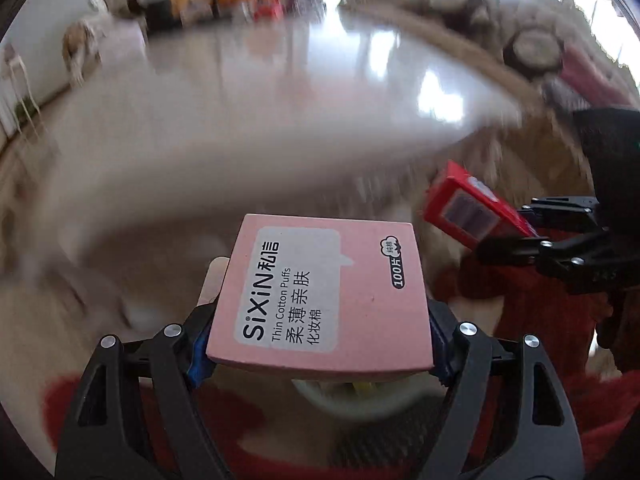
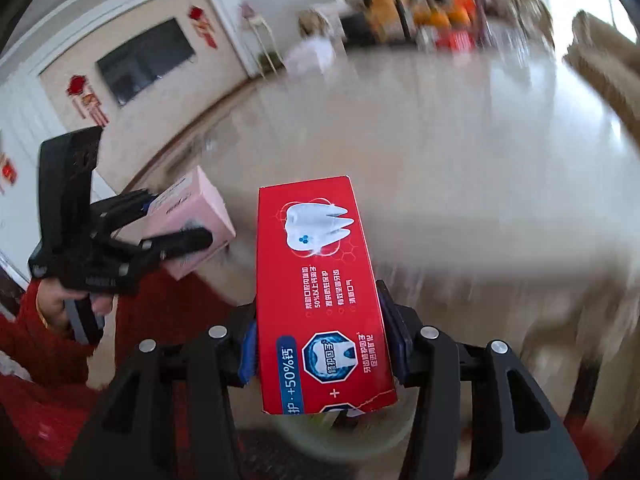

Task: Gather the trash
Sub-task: 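Carry the pink box and red toothpaste box toward the wastebasket with both tools, then drop both boxes into the wastebasket, opening both tools, then raise both open tools back toward the table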

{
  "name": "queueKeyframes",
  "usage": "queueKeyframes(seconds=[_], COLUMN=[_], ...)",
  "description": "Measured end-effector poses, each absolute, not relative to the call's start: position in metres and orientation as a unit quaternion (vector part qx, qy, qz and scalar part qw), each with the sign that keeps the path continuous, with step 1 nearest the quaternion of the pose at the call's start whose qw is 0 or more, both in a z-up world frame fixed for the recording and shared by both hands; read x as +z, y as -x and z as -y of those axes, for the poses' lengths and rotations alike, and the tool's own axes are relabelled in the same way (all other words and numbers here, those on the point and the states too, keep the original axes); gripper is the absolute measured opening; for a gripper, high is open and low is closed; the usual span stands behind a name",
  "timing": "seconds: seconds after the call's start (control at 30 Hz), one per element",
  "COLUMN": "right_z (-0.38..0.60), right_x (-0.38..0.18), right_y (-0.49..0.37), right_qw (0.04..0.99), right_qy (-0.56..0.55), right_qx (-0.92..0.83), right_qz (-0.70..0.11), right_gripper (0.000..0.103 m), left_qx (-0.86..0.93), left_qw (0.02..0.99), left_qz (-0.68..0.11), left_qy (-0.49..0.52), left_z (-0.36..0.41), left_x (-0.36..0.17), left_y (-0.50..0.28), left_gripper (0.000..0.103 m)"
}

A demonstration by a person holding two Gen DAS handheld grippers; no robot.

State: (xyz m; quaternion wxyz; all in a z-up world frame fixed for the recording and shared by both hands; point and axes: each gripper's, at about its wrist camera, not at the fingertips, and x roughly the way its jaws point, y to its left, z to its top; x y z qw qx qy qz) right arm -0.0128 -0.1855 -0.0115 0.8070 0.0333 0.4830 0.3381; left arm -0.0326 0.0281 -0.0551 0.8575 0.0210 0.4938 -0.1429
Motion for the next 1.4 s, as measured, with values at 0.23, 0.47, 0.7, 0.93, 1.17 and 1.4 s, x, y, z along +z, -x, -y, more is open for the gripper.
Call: queueKeyframes(seconds=[0.23, 0.47, 0.7, 0.93, 1.17, 1.4], right_z=[0.169, 0.151, 0.16, 0.17, 0.169, 0.171], right_x=[-0.119, -0.141, -0.154, -0.153, -0.15, -0.105], right_y=[0.027, 0.018, 0.043, 0.036, 0.036, 0.046], right_qw=[0.76, 0.763, 0.767, 0.771, 0.775, 0.803], right_qy=[-0.018, 0.022, 0.045, 0.024, 0.015, 0.01], right_qx=[0.249, 0.21, 0.204, 0.182, 0.178, 0.205], right_qz=[-0.6, -0.611, -0.607, -0.609, -0.607, -0.559], right_gripper=[0.048, 0.048, 0.049, 0.065, 0.066, 0.066], left_qx=[-0.125, -0.129, -0.12, -0.104, -0.103, -0.148], left_qw=[0.8, 0.793, 0.792, 0.8, 0.803, 0.82], left_qz=[-0.587, -0.593, -0.595, -0.589, -0.583, -0.55], left_qy=[-0.031, -0.051, -0.06, -0.054, -0.064, -0.06], left_z=[-0.003, 0.009, 0.011, 0.005, 0.009, 0.01], left_x=[-0.164, -0.177, -0.175, -0.175, -0.174, -0.113], left_y=[0.036, 0.042, 0.033, 0.027, 0.024, 0.03], left_gripper=[0.078, 0.079, 0.081, 0.092, 0.096, 0.096])
